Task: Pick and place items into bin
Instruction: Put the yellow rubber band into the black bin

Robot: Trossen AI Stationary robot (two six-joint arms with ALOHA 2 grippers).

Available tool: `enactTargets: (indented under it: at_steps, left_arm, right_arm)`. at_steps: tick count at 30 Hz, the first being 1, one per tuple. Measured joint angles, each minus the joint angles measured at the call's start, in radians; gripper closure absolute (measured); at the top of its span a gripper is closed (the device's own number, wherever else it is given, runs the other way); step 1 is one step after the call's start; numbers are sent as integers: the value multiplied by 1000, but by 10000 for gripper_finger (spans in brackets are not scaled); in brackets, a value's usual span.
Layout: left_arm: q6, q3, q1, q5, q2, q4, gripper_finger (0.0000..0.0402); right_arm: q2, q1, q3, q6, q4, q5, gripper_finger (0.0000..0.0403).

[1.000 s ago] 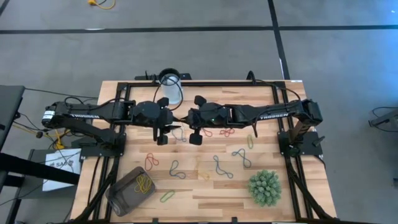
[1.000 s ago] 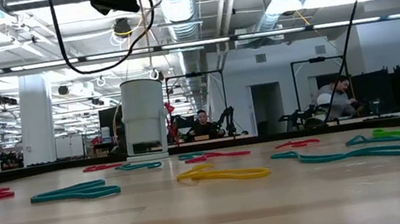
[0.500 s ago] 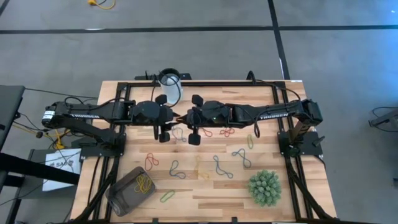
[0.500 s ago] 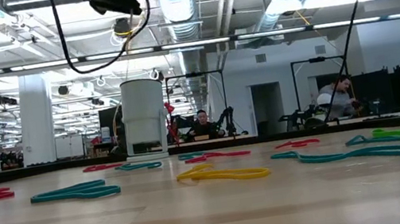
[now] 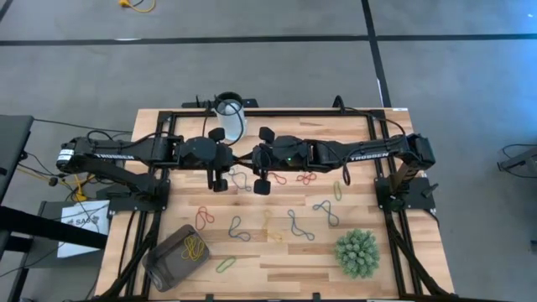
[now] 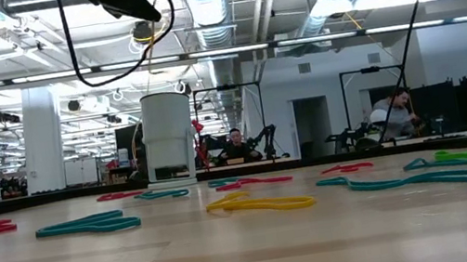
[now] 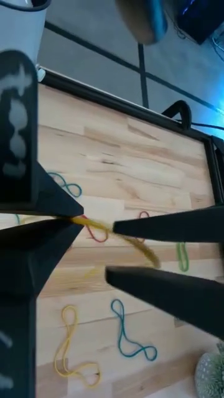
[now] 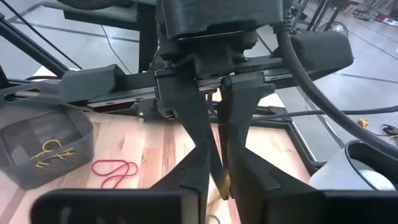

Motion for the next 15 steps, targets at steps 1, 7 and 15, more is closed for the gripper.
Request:
enactTargets:
  at_steps: [1,7,15]
  left_arm:
    - [0,0,0,0,0,-8,399]
    - [-52,0,-3,-1,0,-83,401]
    - [-206,0,-103,140,-2,-270,401]
  right_arm:
    - [0,0,0,0,-2,0,340]
    - [0,1,0,39,-101,2,325]
    - [10,11,-24,222,-407,2,324]
